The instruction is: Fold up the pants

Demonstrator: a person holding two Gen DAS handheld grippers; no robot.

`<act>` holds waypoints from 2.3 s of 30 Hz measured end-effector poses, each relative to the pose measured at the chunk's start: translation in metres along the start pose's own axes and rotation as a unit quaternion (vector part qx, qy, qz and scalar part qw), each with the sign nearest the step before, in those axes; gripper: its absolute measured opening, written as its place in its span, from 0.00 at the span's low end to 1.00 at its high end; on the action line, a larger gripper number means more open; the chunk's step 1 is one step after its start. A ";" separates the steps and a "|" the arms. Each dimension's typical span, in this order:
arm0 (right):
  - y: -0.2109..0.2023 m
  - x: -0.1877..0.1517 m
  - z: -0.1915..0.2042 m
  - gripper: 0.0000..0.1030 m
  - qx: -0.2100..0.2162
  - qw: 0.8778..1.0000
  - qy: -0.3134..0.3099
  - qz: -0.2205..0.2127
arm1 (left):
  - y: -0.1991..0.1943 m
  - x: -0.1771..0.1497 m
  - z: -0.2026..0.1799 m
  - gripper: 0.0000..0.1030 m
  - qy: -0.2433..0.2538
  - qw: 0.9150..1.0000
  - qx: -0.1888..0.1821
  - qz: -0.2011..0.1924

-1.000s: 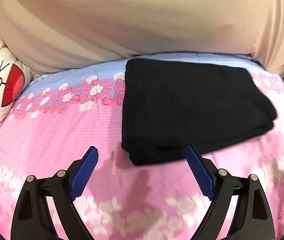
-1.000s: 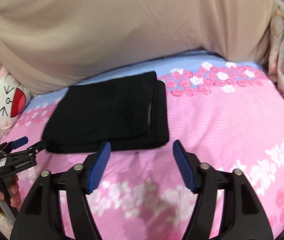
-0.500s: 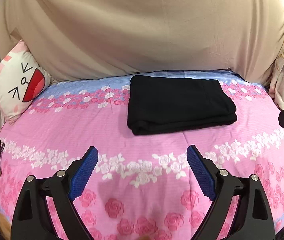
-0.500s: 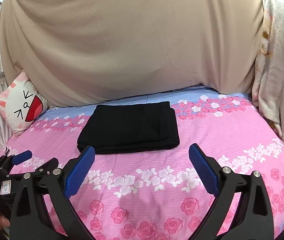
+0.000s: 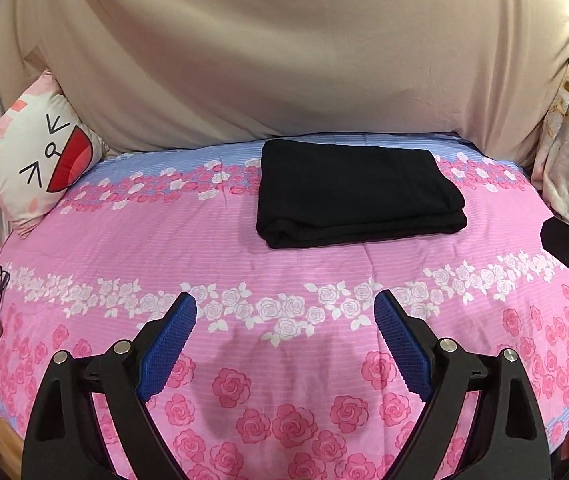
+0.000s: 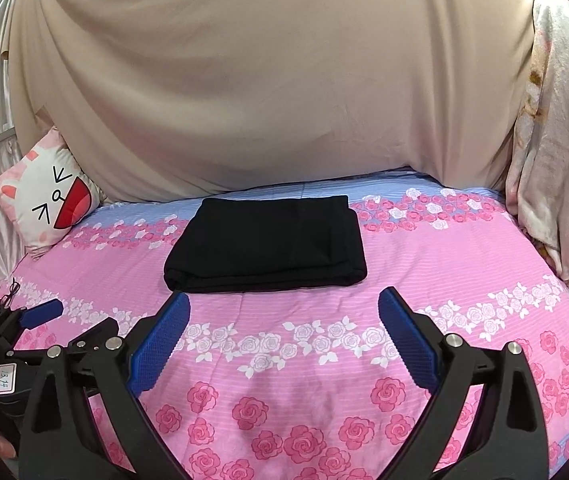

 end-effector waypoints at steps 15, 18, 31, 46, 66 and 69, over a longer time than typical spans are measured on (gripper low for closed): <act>0.004 -0.002 -0.001 0.90 -0.003 1.000 -0.002 0.005 | 0.004 0.000 -0.006 0.86 0.012 1.000 0.000 0.004; 0.004 -0.002 0.000 0.90 -0.002 1.000 -0.003 0.005 | 0.005 -0.001 -0.006 0.86 0.011 1.000 0.002 0.006; 0.005 -0.006 -0.001 0.91 -0.004 1.000 -0.006 0.007 | 0.006 -0.003 -0.003 0.86 0.010 1.000 0.005 0.008; 0.005 -0.006 -0.002 0.91 -0.003 1.000 -0.008 0.010 | 0.006 -0.002 -0.004 0.86 0.010 1.000 0.003 0.008; 0.005 -0.005 -0.003 0.91 -0.006 1.000 -0.007 0.010 | 0.004 -0.002 -0.004 0.86 0.018 1.000 -0.001 0.009; 0.004 -0.005 -0.003 0.91 -0.007 1.000 -0.007 0.010 | 0.004 -0.003 -0.005 0.86 0.019 1.000 -0.006 0.008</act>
Point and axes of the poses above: each gripper's, at about its wrist camera, not at the fingertips, and y roughly the way its jaws point, z to its left, x to its top, the point moved 9 cm from there along y, roughly the way its jaws point, and after that the axes turned 11 degrees about -z, right-handed, at the moved point
